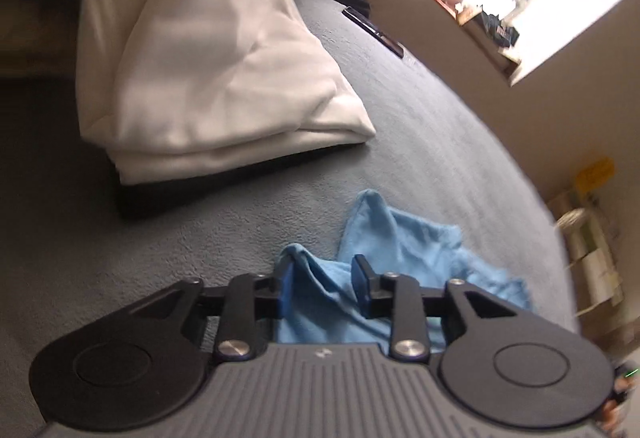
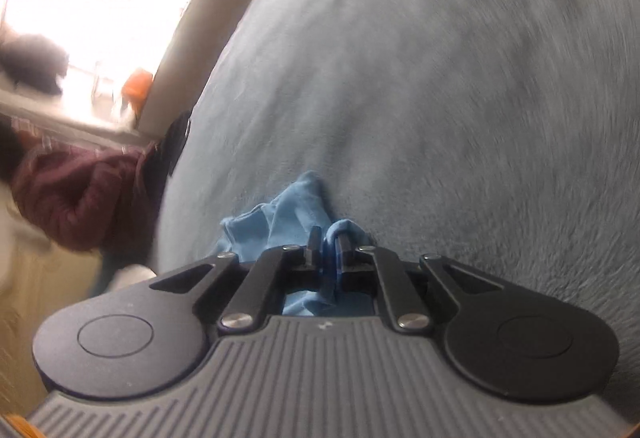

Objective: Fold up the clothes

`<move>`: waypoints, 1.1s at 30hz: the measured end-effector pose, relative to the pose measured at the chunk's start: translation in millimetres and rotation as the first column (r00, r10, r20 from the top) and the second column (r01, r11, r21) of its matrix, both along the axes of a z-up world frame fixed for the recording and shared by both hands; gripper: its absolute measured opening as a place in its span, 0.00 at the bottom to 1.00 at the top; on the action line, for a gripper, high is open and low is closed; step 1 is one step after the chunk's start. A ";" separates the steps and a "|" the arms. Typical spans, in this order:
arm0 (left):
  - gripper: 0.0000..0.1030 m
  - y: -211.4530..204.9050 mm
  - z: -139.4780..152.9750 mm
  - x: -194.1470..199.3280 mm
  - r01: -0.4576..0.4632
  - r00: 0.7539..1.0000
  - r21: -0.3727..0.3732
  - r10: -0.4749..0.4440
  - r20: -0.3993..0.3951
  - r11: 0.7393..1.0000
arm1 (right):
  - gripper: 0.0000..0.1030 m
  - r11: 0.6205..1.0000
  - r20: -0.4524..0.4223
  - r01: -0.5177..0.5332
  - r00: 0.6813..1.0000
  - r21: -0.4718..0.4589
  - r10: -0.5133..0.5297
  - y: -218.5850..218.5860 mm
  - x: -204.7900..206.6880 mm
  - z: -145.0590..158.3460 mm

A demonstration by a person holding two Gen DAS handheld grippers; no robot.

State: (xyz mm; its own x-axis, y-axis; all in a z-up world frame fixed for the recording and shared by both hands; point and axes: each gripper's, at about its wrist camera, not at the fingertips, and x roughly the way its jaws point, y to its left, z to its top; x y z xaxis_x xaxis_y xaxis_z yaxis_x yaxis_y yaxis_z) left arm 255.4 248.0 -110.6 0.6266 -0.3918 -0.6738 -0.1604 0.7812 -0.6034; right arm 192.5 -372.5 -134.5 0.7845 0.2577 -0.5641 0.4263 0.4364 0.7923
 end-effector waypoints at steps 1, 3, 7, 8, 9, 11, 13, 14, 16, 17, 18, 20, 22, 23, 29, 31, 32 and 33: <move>0.44 3.1 -0.3 -0.6 -0.004 1.000 -0.025 0.004 0.002 1.000 | 0.14 0.999 0.012 0.018 1.000 0.043 -0.018 -2.9 -2.2 -4.0; 0.54 8.4 3.4 -4.4 -0.025 1.000 -0.035 0.025 0.007 0.999 | 0.21 0.991 0.031 0.052 0.998 0.125 -0.056 -9.3 -7.2 -9.9; 0.64 24.4 9.7 -12.0 -0.074 0.997 -0.059 0.075 0.013 0.996 | 0.48 0.972 0.059 0.114 0.990 0.207 -0.129 -20.5 -21.7 -8.3; 0.64 30.3 10.7 -14.7 -0.092 0.996 -0.070 0.093 0.009 0.993 | 0.55 0.972 0.060 0.134 0.987 0.195 -0.148 -23.2 -26.0 -4.6; 0.64 36.2 12.3 -18.1 -0.110 0.994 -0.080 0.110 0.005 0.991 | 0.56 0.970 0.055 0.154 0.984 0.190 -0.167 -26.0 -31.1 -1.9; 0.64 46.9 16.1 -25.9 -0.137 0.990 -0.100 0.138 0.000 0.986 | 0.57 0.964 0.047 0.194 0.978 0.181 -0.205 -31.5 -41.3 3.4; 0.64 55.2 21.1 -36.5 -0.147 0.989 -0.117 0.148 -0.003 0.982 | 0.57 0.961 0.037 0.213 0.974 0.173 -0.223 -32.9 -53.8 8.5; 0.64 57.9 25.0 -43.4 -0.139 0.990 -0.123 0.139 -0.003 0.983 | 0.57 0.963 0.034 0.209 0.975 0.167 -0.218 -31.5 -60.0 11.1; 0.64 61.2 35.6 -59.5 -0.109 0.994 -0.117 0.110 0.004 0.987 | 0.57 0.969 0.037 0.188 0.980 0.158 -0.196 -23.9 -76.5 18.3; 0.64 62.5 42.5 -68.7 -0.093 0.995 -0.104 0.095 0.014 0.990 | 0.57 0.972 0.038 0.176 0.982 0.154 -0.183 -19.6 -85.0 21.5; 0.64 63.8 49.8 -78.5 -0.077 0.997 -0.089 0.079 0.024 0.993 | 0.57 0.976 0.040 0.160 0.985 0.149 -0.168 -14.2 -95.3 24.2; 0.65 66.6 62.3 -100.6 -0.049 0.998 -0.064 0.052 0.045 0.997 | 0.57 0.982 0.030 0.138 0.989 0.128 -0.143 -3.7 -119.5 27.4; 0.65 68.7 68.9 -123.2 -0.033 0.999 -0.046 0.035 0.036 0.998 | 0.57 0.982 0.014 0.140 0.990 0.125 -0.142 5.9 -147.3 28.1; 0.65 69.4 69.4 -135.2 -0.024 0.999 -0.044 0.025 0.023 0.999 | 0.57 0.980 0.009 0.154 0.988 0.129 -0.157 6.5 -161.5 27.2; 0.65 57.8 40.5 -194.1 -0.022 0.997 -0.136 0.013 -0.072 0.990 | 0.54 0.948 -0.034 0.294 0.956 0.125 -0.292 19.8 -235.4 19.1; 0.64 48.8 24.7 -205.9 -0.028 0.995 -0.191 0.010 -0.095 0.981 | 0.53 0.939 -0.036 0.303 0.953 0.162 -0.302 23.3 -246.3 13.5; 0.64 43.6 18.3 -209.1 -0.030 0.995 -0.209 0.009 -0.102 0.977 | 0.52 0.936 -0.038 0.304 0.952 0.176 -0.302 26.2 -250.2 11.8; 0.64 38.2 12.4 -211.3 -0.032 0.994 -0.223 0.008 -0.108 0.974 | 0.51 0.935 -0.041 0.301 0.953 0.187 -0.299 30.3 -252.6 10.7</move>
